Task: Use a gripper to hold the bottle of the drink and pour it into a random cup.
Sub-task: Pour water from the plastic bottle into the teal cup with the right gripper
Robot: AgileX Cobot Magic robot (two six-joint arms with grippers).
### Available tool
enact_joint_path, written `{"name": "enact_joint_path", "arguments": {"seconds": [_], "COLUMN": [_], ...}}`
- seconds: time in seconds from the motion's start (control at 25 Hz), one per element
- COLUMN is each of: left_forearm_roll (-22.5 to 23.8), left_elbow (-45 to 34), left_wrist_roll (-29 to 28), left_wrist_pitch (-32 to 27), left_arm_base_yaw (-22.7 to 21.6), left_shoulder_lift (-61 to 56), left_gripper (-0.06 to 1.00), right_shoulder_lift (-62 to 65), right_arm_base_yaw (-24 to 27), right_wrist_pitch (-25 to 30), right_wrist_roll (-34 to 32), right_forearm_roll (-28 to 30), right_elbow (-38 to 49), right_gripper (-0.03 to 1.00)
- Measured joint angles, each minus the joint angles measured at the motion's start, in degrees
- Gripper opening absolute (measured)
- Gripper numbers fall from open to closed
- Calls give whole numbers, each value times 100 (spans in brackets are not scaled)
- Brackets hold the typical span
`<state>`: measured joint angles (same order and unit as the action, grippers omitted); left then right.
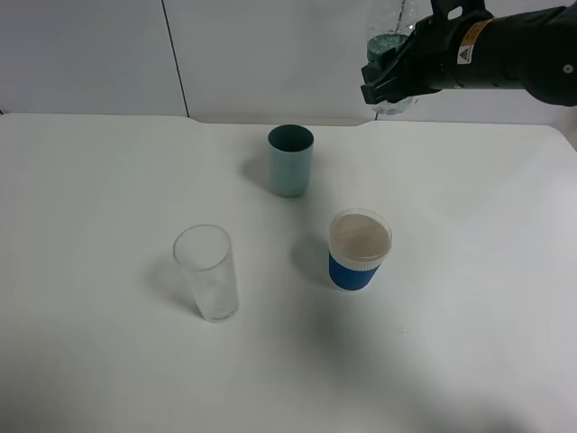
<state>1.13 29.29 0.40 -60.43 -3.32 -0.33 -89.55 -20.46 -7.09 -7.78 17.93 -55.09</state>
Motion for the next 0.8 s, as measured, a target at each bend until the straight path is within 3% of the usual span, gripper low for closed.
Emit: {"name": "enact_joint_path", "arguments": {"seconds": [0.16, 0.44, 0.64, 0.8], "left_forearm_roll": [0, 0, 0, 0], "left_elbow": [0, 0, 0, 0], "left_wrist_roll": [0, 0, 0, 0], "left_wrist_pitch": [0, 0, 0, 0], "left_arm_base_yaw": [0, 0, 0, 0], "left_shoulder_lift": [0, 0, 0, 0], "left_gripper": [98, 98, 98, 98], "right_shoulder_lift": [99, 103, 97, 97], "right_arm_base_yaw": [1, 1, 1, 1], "right_wrist_pitch": [336, 1004, 2042, 2294], "right_wrist_roll": [-181, -787, -1560, -2078], "right_forearm_roll": [98, 924, 2184, 3134], "right_elbow": [0, -116, -648, -796], "right_gripper": [53, 53, 53, 53]}}
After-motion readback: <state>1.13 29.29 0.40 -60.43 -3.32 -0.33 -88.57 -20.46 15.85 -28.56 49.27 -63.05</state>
